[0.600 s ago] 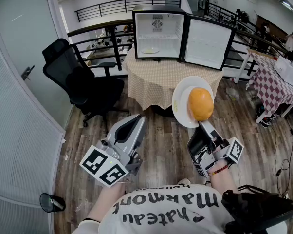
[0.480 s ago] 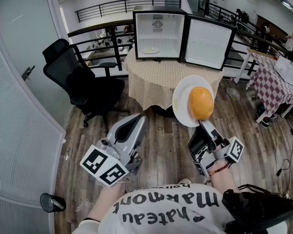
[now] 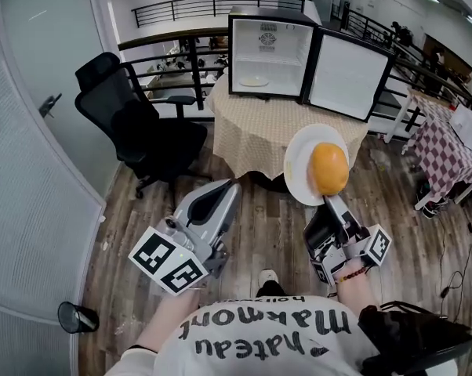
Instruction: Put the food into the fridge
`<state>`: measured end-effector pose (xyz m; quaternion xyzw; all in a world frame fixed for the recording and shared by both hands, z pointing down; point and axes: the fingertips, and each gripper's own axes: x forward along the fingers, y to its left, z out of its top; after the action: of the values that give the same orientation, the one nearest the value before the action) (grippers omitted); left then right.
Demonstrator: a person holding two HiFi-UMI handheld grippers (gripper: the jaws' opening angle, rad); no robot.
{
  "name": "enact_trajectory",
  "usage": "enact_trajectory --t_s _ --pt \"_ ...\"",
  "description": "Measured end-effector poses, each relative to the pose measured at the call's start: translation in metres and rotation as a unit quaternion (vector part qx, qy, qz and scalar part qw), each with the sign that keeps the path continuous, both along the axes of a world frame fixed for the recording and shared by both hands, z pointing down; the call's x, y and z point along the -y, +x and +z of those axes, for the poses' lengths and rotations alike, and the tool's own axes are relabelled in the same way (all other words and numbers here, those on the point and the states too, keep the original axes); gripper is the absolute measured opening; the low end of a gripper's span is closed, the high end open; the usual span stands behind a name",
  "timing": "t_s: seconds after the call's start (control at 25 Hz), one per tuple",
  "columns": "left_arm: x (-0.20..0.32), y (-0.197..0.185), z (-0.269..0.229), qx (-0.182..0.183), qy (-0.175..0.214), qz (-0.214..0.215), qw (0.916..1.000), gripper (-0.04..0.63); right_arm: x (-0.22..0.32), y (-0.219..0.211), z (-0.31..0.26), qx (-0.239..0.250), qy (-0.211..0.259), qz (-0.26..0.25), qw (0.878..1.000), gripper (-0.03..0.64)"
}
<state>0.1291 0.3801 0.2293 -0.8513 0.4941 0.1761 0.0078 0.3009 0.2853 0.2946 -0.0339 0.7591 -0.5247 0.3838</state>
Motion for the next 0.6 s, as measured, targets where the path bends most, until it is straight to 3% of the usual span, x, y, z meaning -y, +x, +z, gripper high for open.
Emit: enact_trajectory --t_s 0.28,0.6 --pt "0.061 -0.029 0.010 0.012 -0.011 -0.020 0.9997 0.005 0.069 -0.030 -0.005 0.009 0.025 -0.018 0.999 0.025" --pt "0.177 -0.059 -0.001 0.018 -0.010 -0.043 0.9989 0.005 0.195 -0.066 -0.014 0.008 0.032 -0.048 0.998 0.024"
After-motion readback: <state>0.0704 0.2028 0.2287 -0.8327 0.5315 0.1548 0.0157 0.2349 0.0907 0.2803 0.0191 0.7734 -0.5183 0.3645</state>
